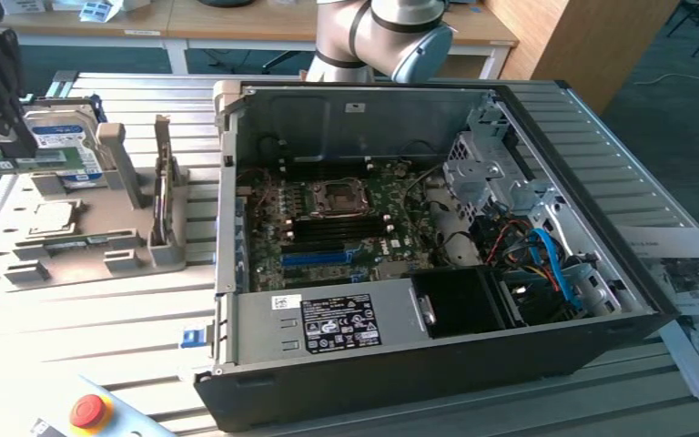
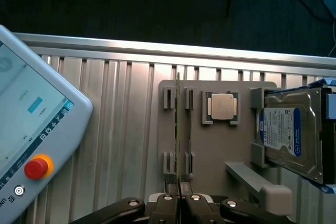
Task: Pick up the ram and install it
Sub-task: 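Pick up the ram and move it above insertion slot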
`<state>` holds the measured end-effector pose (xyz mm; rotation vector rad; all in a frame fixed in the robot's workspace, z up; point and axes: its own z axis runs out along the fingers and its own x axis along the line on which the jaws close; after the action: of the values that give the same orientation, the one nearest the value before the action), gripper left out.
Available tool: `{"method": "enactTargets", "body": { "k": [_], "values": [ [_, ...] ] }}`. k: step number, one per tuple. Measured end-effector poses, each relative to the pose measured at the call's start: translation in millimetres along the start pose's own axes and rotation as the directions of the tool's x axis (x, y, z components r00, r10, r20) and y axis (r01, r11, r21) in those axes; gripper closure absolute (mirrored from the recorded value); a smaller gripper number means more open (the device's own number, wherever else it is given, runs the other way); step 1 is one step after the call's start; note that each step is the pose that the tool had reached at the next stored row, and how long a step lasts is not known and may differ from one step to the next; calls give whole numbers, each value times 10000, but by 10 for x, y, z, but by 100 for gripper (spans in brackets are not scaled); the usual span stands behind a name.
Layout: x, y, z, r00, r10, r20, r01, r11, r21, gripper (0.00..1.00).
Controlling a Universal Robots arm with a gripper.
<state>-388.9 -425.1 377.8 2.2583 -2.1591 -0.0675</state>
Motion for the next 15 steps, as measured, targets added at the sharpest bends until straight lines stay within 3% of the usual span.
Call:
{"method": "enactTargets", "body": {
  "k": [8,15],
  "values": [
    [0,1,-12,10000,0,-1,0,10000,-1,88],
    [-1,4,-83,10000,0,0,0,10000,0,88]
  ]
}}
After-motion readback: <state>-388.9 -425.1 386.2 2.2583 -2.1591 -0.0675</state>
